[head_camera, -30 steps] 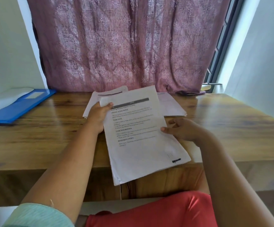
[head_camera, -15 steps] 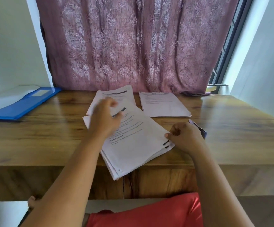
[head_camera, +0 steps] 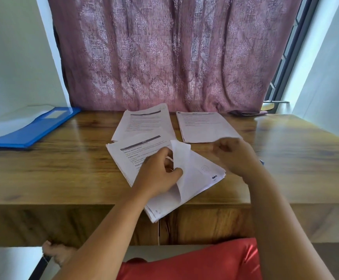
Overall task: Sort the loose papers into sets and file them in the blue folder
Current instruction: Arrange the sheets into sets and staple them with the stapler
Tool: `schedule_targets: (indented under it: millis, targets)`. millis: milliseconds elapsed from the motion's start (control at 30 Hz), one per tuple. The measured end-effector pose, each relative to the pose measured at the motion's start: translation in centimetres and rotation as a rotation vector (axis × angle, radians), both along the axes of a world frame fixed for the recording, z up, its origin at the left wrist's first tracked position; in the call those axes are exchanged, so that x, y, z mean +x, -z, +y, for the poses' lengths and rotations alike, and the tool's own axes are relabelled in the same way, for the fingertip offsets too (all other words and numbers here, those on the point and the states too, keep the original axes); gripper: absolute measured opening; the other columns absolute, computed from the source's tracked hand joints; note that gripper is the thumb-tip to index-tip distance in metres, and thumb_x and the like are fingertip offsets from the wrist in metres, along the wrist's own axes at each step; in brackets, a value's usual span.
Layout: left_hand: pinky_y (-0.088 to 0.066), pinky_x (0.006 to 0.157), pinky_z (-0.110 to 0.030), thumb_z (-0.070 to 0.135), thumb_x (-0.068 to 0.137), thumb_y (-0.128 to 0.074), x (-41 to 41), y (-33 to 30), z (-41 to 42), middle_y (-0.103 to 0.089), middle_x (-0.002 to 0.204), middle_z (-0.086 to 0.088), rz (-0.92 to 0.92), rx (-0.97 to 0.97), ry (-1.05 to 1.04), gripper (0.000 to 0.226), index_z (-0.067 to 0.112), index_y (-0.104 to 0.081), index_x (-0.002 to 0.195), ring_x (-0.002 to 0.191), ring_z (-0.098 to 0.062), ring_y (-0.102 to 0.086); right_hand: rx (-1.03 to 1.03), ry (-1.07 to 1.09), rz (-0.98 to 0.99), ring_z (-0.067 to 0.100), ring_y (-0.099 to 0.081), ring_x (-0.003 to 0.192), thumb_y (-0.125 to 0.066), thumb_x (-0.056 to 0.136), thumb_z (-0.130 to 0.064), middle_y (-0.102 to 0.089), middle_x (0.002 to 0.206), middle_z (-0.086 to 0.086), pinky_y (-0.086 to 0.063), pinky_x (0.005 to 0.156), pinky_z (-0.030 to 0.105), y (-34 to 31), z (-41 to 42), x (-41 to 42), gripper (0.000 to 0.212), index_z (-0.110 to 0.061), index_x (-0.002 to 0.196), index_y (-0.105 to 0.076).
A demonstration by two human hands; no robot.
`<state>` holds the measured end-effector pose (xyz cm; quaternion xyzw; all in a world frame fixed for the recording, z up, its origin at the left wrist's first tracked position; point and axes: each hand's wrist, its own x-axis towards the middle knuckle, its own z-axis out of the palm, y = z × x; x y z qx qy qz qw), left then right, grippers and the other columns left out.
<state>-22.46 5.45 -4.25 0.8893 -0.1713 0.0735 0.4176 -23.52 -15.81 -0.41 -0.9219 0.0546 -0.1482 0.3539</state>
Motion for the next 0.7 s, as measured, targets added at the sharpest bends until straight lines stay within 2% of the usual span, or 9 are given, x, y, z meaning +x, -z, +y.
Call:
schedule_targets:
  millis: [100,233,300,367,400,500,600,667,700]
  targets:
    - [-0.043,0.063,-0.012,0.025,0.089,-0.067,-0.1,0.5,0.1,-0.062,0.087,0.02,0.017,-0.095,-0.007,0.042,0.036,-0.038,0.118,0.075,0.001,-0.06,-0.208,0.008,0.165,0.008,-0.053,0.073,-0.078,0.079,-0.03,-0.059,0.079,-0.009,-0.038,0.057,0.018,0.7,-0.3,-0.1,0.019,-0.02,0.092,-0.069]
    - [-0.047,0.064,-0.01,0.022,0.093,-0.063,-0.2,0.5,0.2,-0.061,0.092,0.021,-0.1,-0.095,0.061,0.059,0.045,-0.03,0.136,0.073,0.0,-0.063,-0.241,0.047,0.085,0.009,-0.053,0.075,-0.074,0.082,-0.023,-0.061,0.078,-0.008,-0.041,0.065,0.023,0.5,0.3,0.1,0.01,-0.017,0.089,-0.073]
    - [-0.047,0.066,-0.015,0.026,0.095,-0.06,-0.4,0.5,0.0,-0.058,0.093,0.023,-0.133,-0.025,0.11,0.038,0.044,-0.047,0.126,0.074,0.003,-0.061,-0.341,0.043,0.114,0.013,-0.054,0.079,-0.07,0.084,-0.024,-0.063,0.081,-0.006,-0.043,0.067,0.025,0.0,0.4,0.2,0.008,-0.016,0.083,-0.072]
    - [-0.047,0.067,-0.019,0.043,0.091,-0.062,-0.5,0.4,-0.1,-0.06,0.091,0.023,-0.094,-0.001,0.127,0.016,0.037,-0.064,0.105,0.074,0.006,-0.06,-0.394,0.051,0.1,0.016,-0.053,0.079,-0.066,0.084,-0.024,-0.062,0.081,-0.001,-0.045,0.067,0.029,-0.5,0.7,0.5,0.015,-0.01,0.08,-0.067]
    - [-0.049,0.067,-0.021,0.058,0.084,-0.063,-0.6,0.3,-0.2,-0.061,0.091,0.023,-0.077,-0.002,0.122,0.027,0.035,-0.065,0.098,0.074,0.005,-0.06,-0.381,0.06,0.056,0.017,-0.051,0.076,-0.065,0.084,-0.023,-0.06,0.078,0.001,-0.043,0.066,0.029,-0.7,0.9,0.7,0.02,-0.004,0.078,-0.064]
    - [-0.053,0.067,-0.024,0.084,0.059,-0.056,-0.8,0.1,-0.4,-0.058,0.089,0.023,-0.087,0.017,0.082,0.059,0.034,-0.057,0.089,0.075,0.001,-0.059,0.001,-0.018,-0.015,0.016,-0.052,0.065,-0.067,0.085,-0.021,-0.06,0.067,0.007,-0.045,0.06,0.027,-1.4,1.8,1.1,0.028,0.005,0.076,-0.063]
    - [-0.05,0.065,-0.021,0.079,0.061,-0.066,-0.6,0.4,-0.5,-0.06,0.087,0.021,-0.141,0.062,0.082,0.054,0.034,-0.055,0.089,0.077,0.002,-0.058,0.65,-0.37,0.169,0.021,-0.07,0.08,-0.057,0.096,-0.019,-0.073,0.086,0.013,-0.057,0.077,0.029,-1.8,2.2,0.6,0.025,0.002,0.092,-0.07]
    - [-0.046,0.062,-0.021,0.052,0.076,-0.073,-0.2,0.7,-0.5,-0.061,0.083,0.018,-0.137,0.049,0.058,0.029,0.03,-0.059,0.088,0.07,0.0,-0.058,0.694,-0.424,0.178,0.021,-0.07,0.09,-0.052,0.099,-0.016,-0.073,0.099,0.013,-0.057,0.083,0.029,-1.4,1.7,0.5,0.023,-0.002,0.103,-0.07]
    - [-0.044,0.06,-0.022,0.039,0.082,-0.071,0.0,0.8,-0.3,-0.062,0.079,0.015,-0.124,0.025,0.046,0.016,0.027,-0.06,0.087,0.065,-0.003,-0.058,0.578,-0.355,0.144,0.022,-0.069,0.092,-0.055,0.098,-0.016,-0.073,0.098,0.011,-0.057,0.083,0.029,-1.1,1.4,0.6,0.019,-0.007,0.101,-0.071]
